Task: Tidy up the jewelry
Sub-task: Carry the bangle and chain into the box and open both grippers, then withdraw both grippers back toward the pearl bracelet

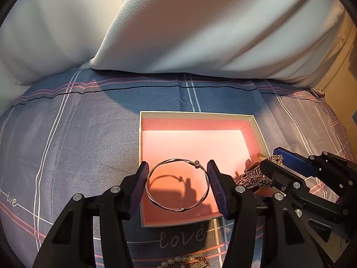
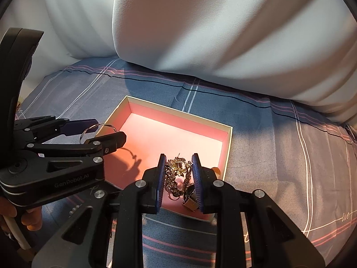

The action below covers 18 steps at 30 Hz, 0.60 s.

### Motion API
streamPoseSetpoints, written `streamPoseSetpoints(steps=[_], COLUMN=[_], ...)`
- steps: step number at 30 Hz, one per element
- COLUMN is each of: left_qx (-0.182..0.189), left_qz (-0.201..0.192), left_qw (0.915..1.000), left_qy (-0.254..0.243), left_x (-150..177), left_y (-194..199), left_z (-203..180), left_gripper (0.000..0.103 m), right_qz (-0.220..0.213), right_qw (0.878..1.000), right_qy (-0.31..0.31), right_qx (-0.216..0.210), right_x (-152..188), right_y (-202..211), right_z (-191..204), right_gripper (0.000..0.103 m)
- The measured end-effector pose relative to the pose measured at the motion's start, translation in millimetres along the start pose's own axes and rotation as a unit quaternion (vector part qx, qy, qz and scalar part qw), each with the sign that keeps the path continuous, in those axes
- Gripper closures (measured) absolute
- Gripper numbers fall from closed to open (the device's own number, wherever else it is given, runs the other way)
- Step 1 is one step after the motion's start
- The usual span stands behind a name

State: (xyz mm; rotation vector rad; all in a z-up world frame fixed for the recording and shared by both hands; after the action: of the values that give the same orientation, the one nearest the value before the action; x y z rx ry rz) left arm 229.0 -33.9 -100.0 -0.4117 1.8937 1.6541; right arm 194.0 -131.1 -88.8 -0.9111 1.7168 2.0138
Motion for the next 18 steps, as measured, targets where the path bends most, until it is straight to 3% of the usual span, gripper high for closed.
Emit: streamPoseSetpoints(steps=[15, 16, 17, 18], left_qx=[-0.004, -0.005, -0.010, -0.015], left_qz=[0.011, 0.010, 0.009, 0.003], left_qw=[0.9999, 0.9999, 0.9999, 0.9998], left_qy=[0.001, 0.002, 0.005, 0.009], left_x=[-1, -2, -3, -4], left_y=[-11, -11, -10, -8], left_z=[0, 0, 2, 4], left_gripper=[0.048, 0.043, 0.029, 0.021], right_qz=[0.026, 0.026, 0.019, 0.009], right_qw=[0.999, 0.999, 0.999, 0.998], right_qy=[0.014, 0.022, 0.030, 0.038], right_qx=[0.012, 0.020, 0.033, 0.043], right_x=[11, 11, 11, 10], right_y=[-16, -16, -14, -10], right_z=[4, 4, 4, 4], right_gripper=[0.077, 0.066, 0.055, 0.036])
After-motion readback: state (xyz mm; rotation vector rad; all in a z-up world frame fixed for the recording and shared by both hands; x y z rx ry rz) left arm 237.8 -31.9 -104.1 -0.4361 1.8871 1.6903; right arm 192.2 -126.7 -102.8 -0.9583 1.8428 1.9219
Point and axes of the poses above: each gripper's, at about its wrist camera, not at the fingertips, and y roughly against the way its jaws point, z to its left, x to its underside, the point moved 10 cm from there along -y, roughly the way its jaws point, and after that the axes turned 5 degrees about -y, right-handed, at the moved point
